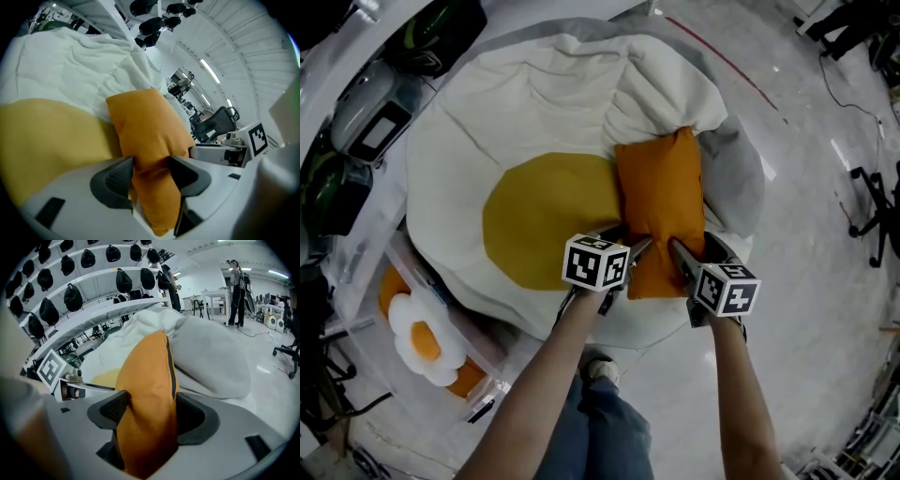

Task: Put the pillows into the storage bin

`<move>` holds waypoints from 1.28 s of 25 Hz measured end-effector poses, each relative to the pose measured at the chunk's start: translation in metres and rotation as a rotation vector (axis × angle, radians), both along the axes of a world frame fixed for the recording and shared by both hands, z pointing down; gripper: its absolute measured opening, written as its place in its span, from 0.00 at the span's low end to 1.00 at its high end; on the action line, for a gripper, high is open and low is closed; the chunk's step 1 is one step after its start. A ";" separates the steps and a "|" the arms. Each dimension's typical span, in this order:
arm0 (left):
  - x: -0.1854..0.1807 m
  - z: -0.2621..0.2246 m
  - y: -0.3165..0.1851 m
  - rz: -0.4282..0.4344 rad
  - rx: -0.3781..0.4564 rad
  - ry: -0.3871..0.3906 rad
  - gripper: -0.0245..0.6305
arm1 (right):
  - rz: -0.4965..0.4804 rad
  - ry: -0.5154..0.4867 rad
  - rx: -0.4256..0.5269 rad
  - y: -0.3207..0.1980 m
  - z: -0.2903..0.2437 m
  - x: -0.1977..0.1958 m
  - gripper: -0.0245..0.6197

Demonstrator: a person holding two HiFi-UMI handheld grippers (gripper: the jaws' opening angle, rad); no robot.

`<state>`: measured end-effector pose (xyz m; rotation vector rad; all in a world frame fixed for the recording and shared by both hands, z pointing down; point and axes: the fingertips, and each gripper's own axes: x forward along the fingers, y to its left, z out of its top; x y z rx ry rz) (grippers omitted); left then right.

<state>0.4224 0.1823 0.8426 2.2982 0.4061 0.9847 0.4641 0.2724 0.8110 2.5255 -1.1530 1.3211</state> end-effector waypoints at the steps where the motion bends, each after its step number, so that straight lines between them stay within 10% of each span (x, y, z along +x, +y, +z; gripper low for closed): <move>1: 0.001 0.001 0.001 -0.003 -0.024 0.002 0.42 | -0.004 -0.004 0.007 -0.001 0.001 0.000 0.54; 7: -0.003 -0.013 0.000 -0.037 -0.057 0.001 0.30 | -0.033 0.017 0.026 -0.010 -0.017 -0.010 0.29; 18: -0.059 -0.154 -0.097 -0.148 0.058 0.074 0.28 | -0.091 0.008 0.183 -0.099 -0.145 -0.063 0.28; 32: -0.299 -0.233 -0.294 -0.673 0.170 0.009 0.27 | -0.540 -0.118 0.281 -0.321 -0.212 -0.264 0.30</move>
